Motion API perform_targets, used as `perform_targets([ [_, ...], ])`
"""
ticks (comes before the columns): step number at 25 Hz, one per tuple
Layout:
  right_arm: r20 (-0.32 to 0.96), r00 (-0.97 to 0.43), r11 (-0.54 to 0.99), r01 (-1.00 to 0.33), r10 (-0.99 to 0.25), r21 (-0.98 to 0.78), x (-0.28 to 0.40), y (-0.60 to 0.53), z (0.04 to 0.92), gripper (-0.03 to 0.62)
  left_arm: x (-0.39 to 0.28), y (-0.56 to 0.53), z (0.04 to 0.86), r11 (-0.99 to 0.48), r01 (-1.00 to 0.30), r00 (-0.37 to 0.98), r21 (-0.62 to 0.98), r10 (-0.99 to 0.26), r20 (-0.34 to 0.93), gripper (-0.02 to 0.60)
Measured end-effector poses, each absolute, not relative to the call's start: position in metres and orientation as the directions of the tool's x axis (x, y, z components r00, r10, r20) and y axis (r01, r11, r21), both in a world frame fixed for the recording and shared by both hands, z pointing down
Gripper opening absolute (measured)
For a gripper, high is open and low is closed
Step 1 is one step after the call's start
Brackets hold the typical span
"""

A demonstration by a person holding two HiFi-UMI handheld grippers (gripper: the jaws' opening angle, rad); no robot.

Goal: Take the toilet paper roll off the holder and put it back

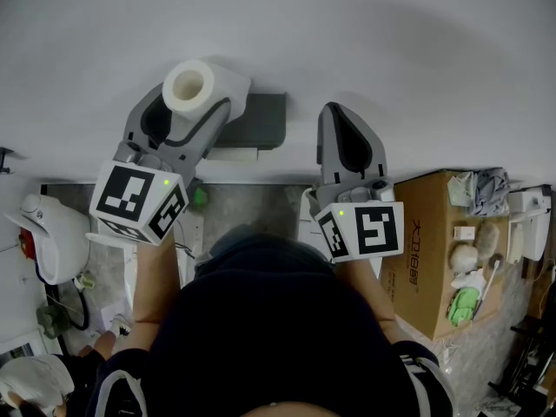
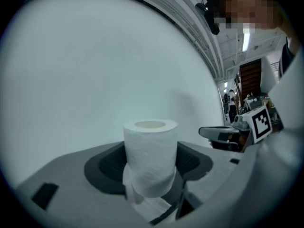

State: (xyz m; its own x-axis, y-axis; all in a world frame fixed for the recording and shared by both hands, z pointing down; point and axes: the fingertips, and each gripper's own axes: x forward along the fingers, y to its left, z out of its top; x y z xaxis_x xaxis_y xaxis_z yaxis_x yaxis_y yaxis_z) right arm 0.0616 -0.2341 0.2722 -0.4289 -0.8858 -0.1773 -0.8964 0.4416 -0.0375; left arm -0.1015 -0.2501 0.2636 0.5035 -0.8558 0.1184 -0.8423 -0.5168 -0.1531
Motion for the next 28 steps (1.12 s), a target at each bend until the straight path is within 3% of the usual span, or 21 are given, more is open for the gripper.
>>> perform_targets([
  [28,-0.168,-0.424,0.436,-0.899,-0.890,-0.042,0.063,-0.239,0.276,0.017,-0.084,-0.262,0.299,-0.574,-0.807,0.541,-0.140,-0.813,0.216,0.301],
])
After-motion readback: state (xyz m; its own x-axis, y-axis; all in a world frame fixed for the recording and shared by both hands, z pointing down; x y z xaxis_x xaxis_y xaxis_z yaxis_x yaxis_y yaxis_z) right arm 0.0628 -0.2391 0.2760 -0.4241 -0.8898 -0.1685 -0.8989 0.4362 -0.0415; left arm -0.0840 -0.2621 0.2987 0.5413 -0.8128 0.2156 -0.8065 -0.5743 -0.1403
